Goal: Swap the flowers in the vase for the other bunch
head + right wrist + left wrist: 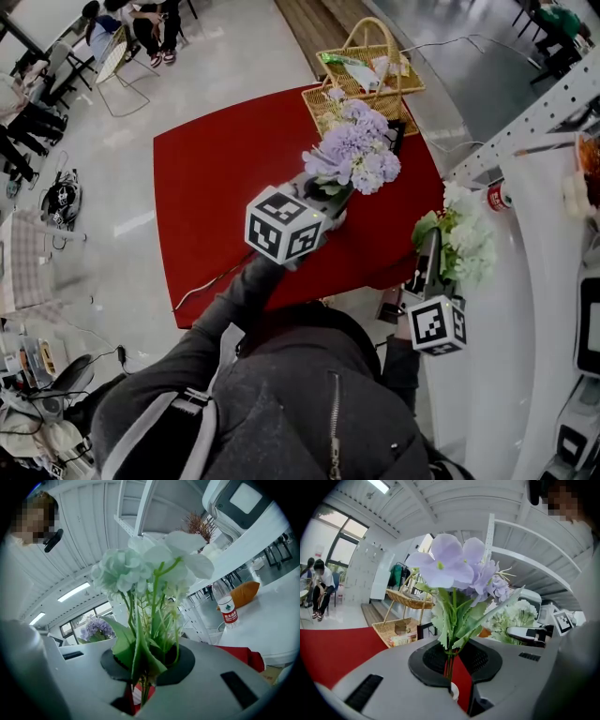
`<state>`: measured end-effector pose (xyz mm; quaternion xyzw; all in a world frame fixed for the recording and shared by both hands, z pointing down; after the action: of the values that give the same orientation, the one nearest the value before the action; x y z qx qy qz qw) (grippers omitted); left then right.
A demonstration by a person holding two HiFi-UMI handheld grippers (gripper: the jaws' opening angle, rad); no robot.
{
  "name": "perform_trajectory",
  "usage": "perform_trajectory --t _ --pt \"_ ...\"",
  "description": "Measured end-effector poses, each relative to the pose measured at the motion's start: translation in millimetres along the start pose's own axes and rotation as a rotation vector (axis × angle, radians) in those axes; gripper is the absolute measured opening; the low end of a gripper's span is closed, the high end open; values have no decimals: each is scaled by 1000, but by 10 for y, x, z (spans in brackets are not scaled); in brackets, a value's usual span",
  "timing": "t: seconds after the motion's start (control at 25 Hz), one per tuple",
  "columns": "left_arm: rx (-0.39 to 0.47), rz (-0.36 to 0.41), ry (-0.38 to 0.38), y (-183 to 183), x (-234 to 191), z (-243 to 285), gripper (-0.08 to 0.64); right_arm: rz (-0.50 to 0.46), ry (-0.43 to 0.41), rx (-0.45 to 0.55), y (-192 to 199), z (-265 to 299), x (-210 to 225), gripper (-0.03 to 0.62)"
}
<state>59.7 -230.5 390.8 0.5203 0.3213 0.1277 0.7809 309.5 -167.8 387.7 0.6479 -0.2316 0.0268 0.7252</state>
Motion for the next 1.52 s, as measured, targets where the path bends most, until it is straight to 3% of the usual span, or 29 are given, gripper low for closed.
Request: perform_trajectory --t 0.56,1.28,1.52 --pt "54 16 78 -319 166 -103 57 -13 -20 2 -58 -67 -63 60" --pt "205 113 66 -766 255 -386 55 -37 -83 22 -149 -56 -292 60" --pt "262 95 68 -836 239 -515 55 -38 -74 28 -185 -36 -340 60"
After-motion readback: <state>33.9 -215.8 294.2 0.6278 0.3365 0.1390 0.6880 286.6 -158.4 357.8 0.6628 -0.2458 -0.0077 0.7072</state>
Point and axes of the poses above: the fingertips, and each gripper's own axes: z forward along the fingers, x to its right, y out of its underside, the point moved 8 cm from there along -z, backward along the fingers, and after that the axes turned 7 degrees about -z, right-handed, at the moved point
